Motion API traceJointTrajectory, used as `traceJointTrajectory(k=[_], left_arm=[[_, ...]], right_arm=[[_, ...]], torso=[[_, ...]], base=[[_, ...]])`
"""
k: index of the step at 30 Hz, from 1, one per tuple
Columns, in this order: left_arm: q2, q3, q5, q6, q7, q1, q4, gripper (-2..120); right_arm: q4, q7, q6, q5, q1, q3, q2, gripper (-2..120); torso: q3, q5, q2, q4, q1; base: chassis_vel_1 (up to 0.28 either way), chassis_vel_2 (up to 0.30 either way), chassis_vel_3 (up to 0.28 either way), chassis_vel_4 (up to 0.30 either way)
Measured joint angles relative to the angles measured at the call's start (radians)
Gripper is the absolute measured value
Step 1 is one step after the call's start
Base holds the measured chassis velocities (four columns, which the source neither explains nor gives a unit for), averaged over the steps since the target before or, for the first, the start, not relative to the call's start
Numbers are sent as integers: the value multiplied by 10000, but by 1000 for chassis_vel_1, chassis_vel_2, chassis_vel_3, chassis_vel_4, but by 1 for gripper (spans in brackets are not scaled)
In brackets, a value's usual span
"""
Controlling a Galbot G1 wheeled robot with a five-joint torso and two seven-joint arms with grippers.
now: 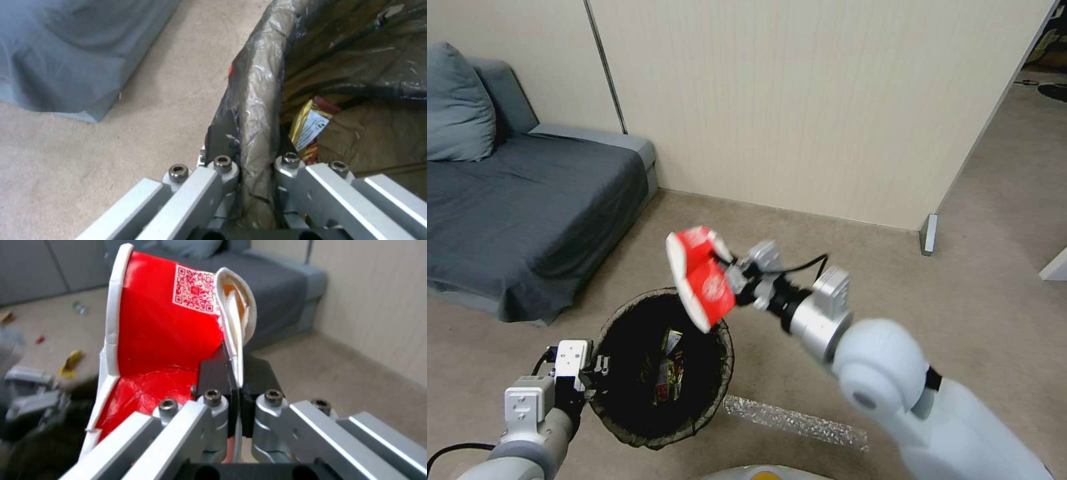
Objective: Pick up the trash bin, then pick up the garbage from the floor and place it into the trash bin.
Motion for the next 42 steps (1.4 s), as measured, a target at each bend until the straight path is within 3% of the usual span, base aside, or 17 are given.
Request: traceJointTrajectory(k=[8,21,32,34,35,42], left_arm=[[26,-5,-6,16,2,-2,0,1],[12,17,-24,32,14,-42,0,1],[-17,23,-35,54,109,-94,0,1],[-18,24,-38,73,128,-118,0,1],[-18,24,-38,73,128,-118,0,1],[12,9,-49,97,144,-124,0,1]], right_arm=[[-330,25,-2,-348,98,-1086,115,0],[-1413,534,-155,-559,648,-2565,1218,2],[-1822,1039,-250,-533,776,-2882,1367,36],[-1879,1103,-257,-533,760,-2882,1372,49],[-1879,1103,-257,-533,760,-2882,1372,49],[-1837,1158,-260,-530,694,-2789,1378,80]], torso=[[0,0,0,1,0],[0,0,0,1,-1],[0,1,0,1,0],[0,1,0,0,0],[0,1,0,0,0],[0,1,0,1,0]], base=[[0,0,0,0],[0,0,0,0],[0,0,0,0],[0,0,0,0],[0,0,0,0],[0,0,0,0]])
